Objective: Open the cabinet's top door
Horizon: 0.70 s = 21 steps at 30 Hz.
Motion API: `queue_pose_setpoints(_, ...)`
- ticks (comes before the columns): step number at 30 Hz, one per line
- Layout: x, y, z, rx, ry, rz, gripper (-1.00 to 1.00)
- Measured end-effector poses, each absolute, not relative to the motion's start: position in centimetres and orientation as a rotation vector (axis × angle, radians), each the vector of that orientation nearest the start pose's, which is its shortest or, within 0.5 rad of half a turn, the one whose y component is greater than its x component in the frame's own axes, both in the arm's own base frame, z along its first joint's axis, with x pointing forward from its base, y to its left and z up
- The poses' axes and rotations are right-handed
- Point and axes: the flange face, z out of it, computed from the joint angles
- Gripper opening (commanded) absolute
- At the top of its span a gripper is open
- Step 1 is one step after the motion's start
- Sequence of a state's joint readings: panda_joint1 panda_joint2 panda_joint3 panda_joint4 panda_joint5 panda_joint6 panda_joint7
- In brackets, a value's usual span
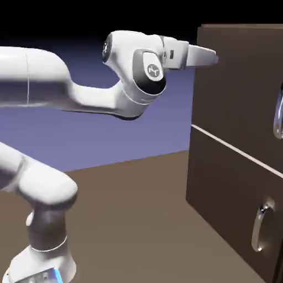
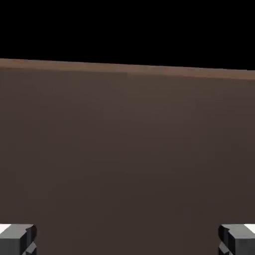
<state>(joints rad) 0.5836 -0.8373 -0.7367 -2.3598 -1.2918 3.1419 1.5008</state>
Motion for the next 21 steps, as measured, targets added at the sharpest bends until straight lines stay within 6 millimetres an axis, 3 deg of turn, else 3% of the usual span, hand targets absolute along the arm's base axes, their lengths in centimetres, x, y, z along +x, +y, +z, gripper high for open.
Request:
queue_pose_setpoints(5, 36.7, -12.6, 68.2, -1.813, 0.624, -1.714, 0.0)
queue_pose_setpoints(10, 37.4, -16.4, 67.0, -1.762, 0.63, -1.743, 0.0)
queue_pose_setpoints(15, 38.7, -20.3, 64.4, -1.736, 0.645, -1.755, 0.0)
queue_pose_setpoints(21, 40.9, -24.6, 59.6, -1.741, 0.671, -1.748, 0.0)
